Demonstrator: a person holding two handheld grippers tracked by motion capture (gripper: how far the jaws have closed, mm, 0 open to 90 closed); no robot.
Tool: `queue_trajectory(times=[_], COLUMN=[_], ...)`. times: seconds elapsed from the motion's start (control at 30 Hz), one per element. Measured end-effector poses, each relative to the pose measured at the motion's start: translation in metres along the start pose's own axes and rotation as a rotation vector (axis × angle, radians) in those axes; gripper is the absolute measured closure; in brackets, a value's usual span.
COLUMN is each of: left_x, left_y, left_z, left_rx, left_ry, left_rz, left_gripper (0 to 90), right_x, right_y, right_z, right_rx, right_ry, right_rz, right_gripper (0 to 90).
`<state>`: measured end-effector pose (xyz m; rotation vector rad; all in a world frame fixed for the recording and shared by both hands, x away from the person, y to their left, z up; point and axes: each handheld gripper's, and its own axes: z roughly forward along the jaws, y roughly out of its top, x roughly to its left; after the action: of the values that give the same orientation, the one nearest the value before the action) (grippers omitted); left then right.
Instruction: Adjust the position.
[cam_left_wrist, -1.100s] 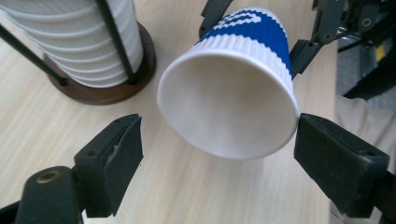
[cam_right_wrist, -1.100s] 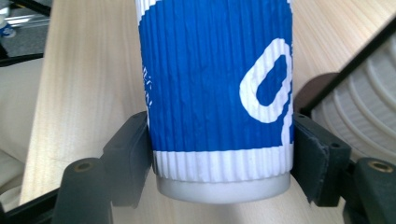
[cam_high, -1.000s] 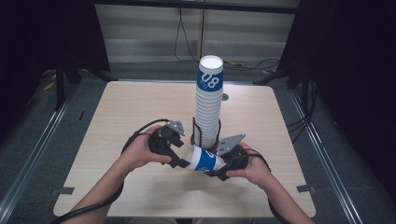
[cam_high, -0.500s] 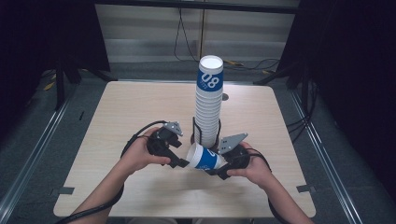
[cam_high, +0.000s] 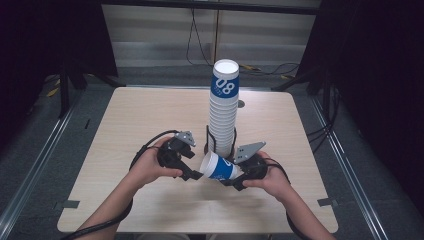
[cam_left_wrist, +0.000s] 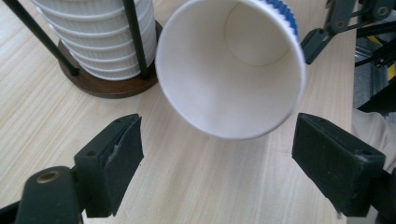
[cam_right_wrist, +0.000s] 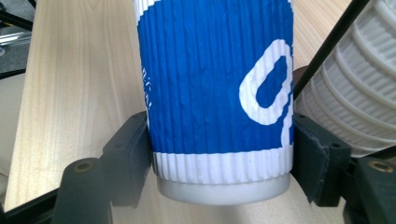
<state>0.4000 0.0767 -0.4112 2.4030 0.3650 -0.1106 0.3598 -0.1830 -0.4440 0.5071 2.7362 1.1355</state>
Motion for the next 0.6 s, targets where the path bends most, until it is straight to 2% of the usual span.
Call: queue_trajectory(times=[0.2, 0.3, 0.33, 0.4, 0.5, 0.57, 0.6], left_x=[0.0004, -0.0009, 0.0000, -0.0001, -0.0005, 0.0007, -0.0003], left_y=[0.0002, -0.0004, 0.0000, 0.0001, 0.0004, 0.0009, 0.0008], left_z=[0.0014, 0.0044, 0.0039, 0.0048, 0.0071, 0.0064, 0.0072], left_rx=[-0.009, -0.031, -0.013, -0.021, -0.040, -0.026, -0.041], left_ry=[0.004, 0.002, 0.004, 0.009, 0.011, 0.013, 0.014], left_rz=[0.005, -0.012, 0.005, 0.004, -0.016, 0.011, -0.001], left_gripper=[16.2, 16.2, 16.2, 16.2, 16.2, 15.3, 15.7], right_x=[-0.0014, -0.0018, -0.0019, -0.0019, -0.0013, -0.0003, 0.0000], right_y=[-0.0003, 0.0003, 0.0005, 0.0012, 0.0025, 0.0034, 0.0036], right_z=[0.0011, 0.0015, 0.0014, 0.0015, 0.0017, 0.0017, 0.0017], right_rx=[-0.005, -0.007, -0.006, -0.012, -0.025, -0.027, -0.029], right_ry=[-0.001, -0.005, -0.006, -0.001, 0.010, 0.010, 0.011], right_rz=[0.009, 0.013, 0.014, 0.016, 0.015, 0.009, 0.010], right_gripper=[28.3, 28.3, 28.3, 28.3, 28.3, 28.4, 28.3])
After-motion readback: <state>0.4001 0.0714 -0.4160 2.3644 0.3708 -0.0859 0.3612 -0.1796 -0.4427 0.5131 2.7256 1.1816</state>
